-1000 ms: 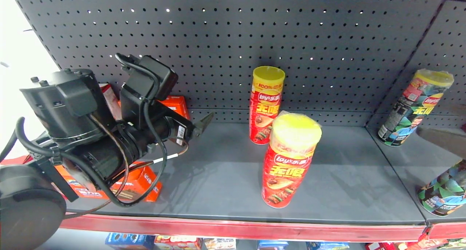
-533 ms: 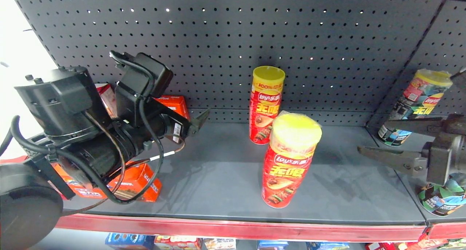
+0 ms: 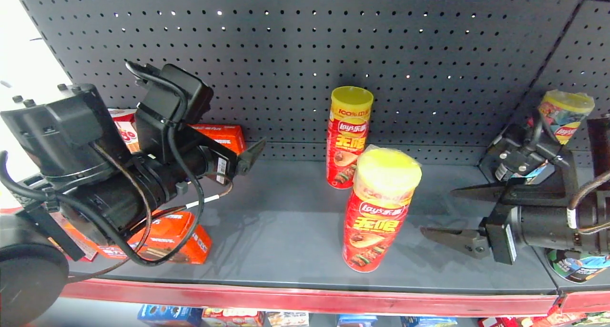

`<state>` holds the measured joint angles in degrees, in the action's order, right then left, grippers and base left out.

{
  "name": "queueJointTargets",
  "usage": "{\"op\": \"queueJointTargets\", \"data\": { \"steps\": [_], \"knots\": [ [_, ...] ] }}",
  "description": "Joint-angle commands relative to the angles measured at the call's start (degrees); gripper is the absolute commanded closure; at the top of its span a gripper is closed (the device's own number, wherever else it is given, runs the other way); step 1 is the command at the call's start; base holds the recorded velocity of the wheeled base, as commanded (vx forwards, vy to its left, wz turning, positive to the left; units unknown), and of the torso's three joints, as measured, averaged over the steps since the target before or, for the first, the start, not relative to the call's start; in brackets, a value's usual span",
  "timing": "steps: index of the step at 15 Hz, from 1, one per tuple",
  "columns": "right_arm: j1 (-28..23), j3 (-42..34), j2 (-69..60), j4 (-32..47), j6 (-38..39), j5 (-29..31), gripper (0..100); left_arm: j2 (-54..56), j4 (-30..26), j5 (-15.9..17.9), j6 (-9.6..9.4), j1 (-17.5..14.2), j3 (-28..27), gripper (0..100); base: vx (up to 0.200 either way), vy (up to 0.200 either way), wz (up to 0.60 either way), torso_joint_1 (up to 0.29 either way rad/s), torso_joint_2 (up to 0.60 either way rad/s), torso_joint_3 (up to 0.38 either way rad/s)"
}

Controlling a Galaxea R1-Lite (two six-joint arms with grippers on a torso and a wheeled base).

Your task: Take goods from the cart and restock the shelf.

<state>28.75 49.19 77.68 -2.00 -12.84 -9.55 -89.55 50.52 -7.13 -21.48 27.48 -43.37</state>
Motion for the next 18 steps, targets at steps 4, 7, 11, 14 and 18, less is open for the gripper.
{"op": "queueJointTargets", "data": {
  "steps": [4, 7, 11, 14, 18],
  "knots": [
    [0.9, 0.4, 4.1, -0.8, -0.2, 0.0, 0, 0.9, 0.3, 0.0, -0.05, -0.8, 0.7, 0, 0.0, 0.0, 0.0, 0.0, 0.0, 0.0],
    [1.0, 1.3, 6.7, -2.4, -0.2, 0.0, 0, 0.9, 0.3, 0.0, -0.05, -0.8, 0.7, 0, 0.0, 0.0, 0.0, 0.0, 0.0, 0.0],
    [1.1, 2.1, 8.0, -2.6, -0.6, 0.0, 0, 0.9, 0.3, 0.0, -0.05, -0.8, 0.6, 0, 0.0, 0.0, 0.0, 0.0, 0.0, 0.0],
    [1.7, 3.3, 9.4, -2.6, -0.7, 0.0, 0, 0.9, 0.3, 0.0, -0.05, -0.8, 0.6, 0, 0.0, 0.0, 0.0, 0.0, 0.0, 0.0],
    [0.3, 2.1, 8.5, -2.6, -0.6, -0.1, 0, 0.9, 0.3, 0.0, -0.05, -0.8, 0.6, 0, 0.0, 0.0, 0.0, 0.0, 0.0, 0.0]
  ]
}}
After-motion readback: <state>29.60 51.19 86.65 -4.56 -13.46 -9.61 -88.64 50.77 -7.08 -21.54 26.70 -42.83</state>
